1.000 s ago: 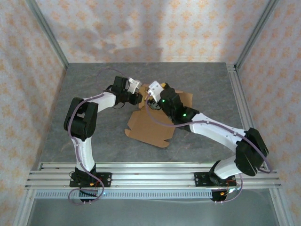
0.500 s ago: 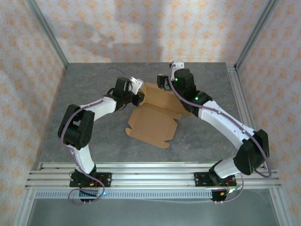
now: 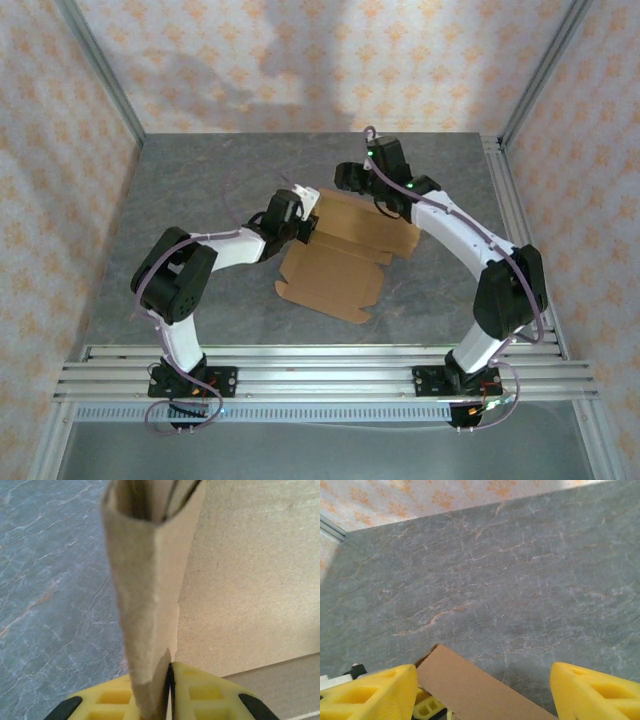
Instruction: Fold the paper box
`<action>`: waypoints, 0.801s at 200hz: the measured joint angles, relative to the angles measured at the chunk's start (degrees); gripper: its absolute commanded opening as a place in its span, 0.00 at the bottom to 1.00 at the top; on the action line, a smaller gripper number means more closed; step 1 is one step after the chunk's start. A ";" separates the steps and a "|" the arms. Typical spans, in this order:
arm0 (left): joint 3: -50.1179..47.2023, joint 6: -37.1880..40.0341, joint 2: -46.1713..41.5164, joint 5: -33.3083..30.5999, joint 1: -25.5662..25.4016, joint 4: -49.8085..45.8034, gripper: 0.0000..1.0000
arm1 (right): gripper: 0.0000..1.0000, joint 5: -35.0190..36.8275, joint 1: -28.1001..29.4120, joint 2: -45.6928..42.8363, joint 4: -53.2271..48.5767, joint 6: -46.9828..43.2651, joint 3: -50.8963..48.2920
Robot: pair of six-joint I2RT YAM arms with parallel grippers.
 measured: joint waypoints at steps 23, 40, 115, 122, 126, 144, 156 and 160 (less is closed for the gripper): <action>-0.90 -0.85 0.02 -0.35 0.00 1.92 0.20 | 0.69 -6.67 -2.89 2.34 0.15 1.46 -0.04; -1.09 -1.38 0.02 -0.26 0.00 2.95 0.21 | 0.66 -10.86 -3.45 5.66 -0.61 1.49 0.52; -1.09 -3.34 0.02 0.11 0.00 3.32 0.21 | 0.62 -20.02 -3.30 13.22 -3.58 -1.51 1.79; -1.07 -3.58 0.04 0.11 0.00 3.32 0.21 | 0.62 -20.17 -3.34 13.22 -3.74 -1.92 1.81; -1.07 -3.67 0.07 0.11 0.00 3.32 0.21 | 0.62 -20.20 -3.37 13.22 -3.76 -2.03 1.81; -1.07 -3.82 0.11 0.15 0.00 3.34 0.18 | 0.62 -20.15 -3.45 13.22 -3.74 -2.82 1.81; -1.07 -3.80 0.11 0.20 -0.02 3.32 0.16 | 0.63 -19.89 -3.43 13.03 -3.63 -2.84 1.75; -1.07 -3.80 0.11 0.22 -0.04 3.34 0.15 | 0.63 -19.71 -3.43 12.85 -3.48 -2.80 1.62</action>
